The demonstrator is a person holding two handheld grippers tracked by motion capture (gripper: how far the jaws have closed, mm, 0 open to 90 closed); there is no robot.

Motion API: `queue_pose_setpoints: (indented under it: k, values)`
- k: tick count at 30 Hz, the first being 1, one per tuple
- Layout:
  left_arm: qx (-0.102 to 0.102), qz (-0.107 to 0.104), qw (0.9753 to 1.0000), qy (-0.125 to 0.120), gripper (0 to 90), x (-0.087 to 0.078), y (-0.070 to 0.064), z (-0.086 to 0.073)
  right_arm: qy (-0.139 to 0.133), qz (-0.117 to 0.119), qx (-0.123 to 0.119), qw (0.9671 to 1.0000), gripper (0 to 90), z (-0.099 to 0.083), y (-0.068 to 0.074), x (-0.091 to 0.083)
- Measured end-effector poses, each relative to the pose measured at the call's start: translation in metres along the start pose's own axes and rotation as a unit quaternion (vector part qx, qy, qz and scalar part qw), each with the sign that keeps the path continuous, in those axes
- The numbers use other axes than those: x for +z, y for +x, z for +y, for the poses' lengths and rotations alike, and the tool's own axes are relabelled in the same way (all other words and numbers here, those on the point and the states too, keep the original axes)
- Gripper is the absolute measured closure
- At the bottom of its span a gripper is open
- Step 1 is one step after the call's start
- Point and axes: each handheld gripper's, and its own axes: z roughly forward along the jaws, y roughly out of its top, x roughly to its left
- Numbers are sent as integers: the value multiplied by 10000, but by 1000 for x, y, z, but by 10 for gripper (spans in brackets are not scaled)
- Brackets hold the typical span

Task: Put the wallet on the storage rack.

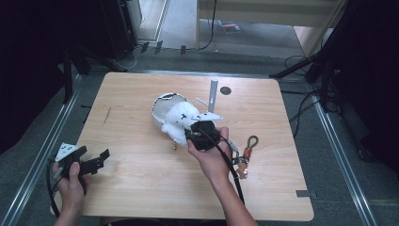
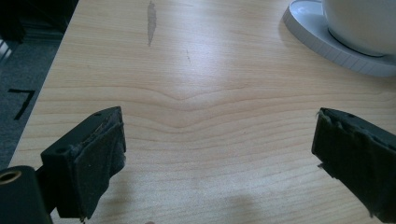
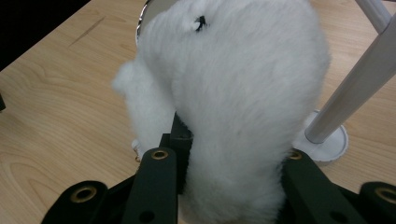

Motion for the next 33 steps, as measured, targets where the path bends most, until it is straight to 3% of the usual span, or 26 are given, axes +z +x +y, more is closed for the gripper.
queue_pose_setpoints:
  k: [22,30,33]
  values:
    - [45,2,10000,24,35,0,0,0,204,-402,-31,9990,672,23,4,29]
    - [40,0,10000,17,35,0,0,0,132,-456,-20,9989,611,32,6,36]
    - [39,-1,10000,14,35,0,0,0,-28,-433,5,9991,551,34,6,33]
